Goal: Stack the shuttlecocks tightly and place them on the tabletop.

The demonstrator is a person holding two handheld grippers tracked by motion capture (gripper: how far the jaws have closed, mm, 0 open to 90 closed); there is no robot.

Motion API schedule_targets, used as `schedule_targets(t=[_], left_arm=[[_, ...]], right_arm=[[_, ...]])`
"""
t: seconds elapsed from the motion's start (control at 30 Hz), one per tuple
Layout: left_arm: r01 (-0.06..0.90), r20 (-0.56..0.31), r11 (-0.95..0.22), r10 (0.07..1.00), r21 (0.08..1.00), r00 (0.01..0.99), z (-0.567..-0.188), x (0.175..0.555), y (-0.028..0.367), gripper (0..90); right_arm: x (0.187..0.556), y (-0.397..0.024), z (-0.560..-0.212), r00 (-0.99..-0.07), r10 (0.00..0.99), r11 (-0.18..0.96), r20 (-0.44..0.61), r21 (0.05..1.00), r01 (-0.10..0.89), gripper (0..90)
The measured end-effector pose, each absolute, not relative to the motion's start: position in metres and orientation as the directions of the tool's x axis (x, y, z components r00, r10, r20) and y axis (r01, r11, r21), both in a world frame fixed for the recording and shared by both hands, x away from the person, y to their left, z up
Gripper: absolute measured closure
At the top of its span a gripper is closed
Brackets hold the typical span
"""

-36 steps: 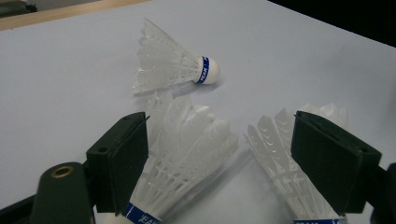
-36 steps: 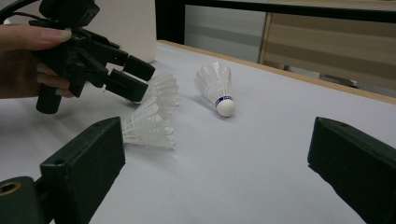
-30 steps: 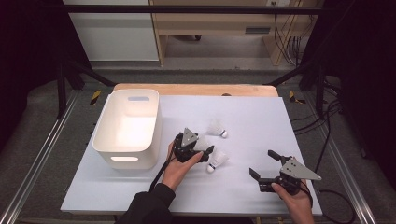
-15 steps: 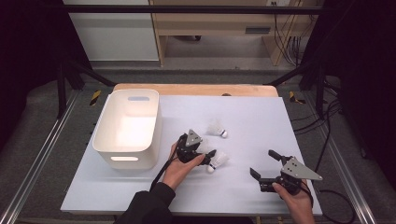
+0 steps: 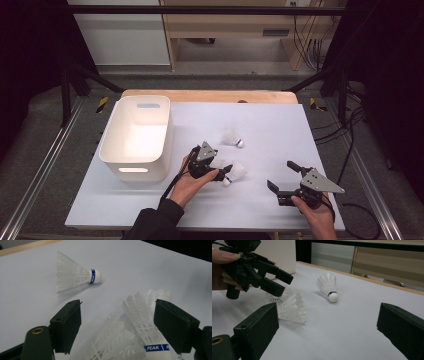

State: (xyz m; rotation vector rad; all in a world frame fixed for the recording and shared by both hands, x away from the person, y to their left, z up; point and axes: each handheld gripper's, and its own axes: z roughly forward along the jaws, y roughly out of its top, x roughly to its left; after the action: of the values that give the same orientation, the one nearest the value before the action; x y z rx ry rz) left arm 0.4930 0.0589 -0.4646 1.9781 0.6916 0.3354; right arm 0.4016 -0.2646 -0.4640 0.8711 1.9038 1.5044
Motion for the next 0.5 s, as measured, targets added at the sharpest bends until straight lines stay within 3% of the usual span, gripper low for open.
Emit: schedule_targets(t=[0.23,0.5], left_arm=[[0.279,-0.044,-0.316,0.588,0.907,0.808,-0.459,0.486,0.062,10.7],[0.16,-0.009,-0.207,0.586,0.965,0.81,-0.451,0.455,0.083,7.5]], right_arm=[[0.402,-0.265,-0.464,-0.635,0.772,0.162,-0.032,0.976,0.148,3.9],[0.401,-0.264,-0.464,-0.642,0.767,0.164,-0.018,0.972,0.169,4.2]])
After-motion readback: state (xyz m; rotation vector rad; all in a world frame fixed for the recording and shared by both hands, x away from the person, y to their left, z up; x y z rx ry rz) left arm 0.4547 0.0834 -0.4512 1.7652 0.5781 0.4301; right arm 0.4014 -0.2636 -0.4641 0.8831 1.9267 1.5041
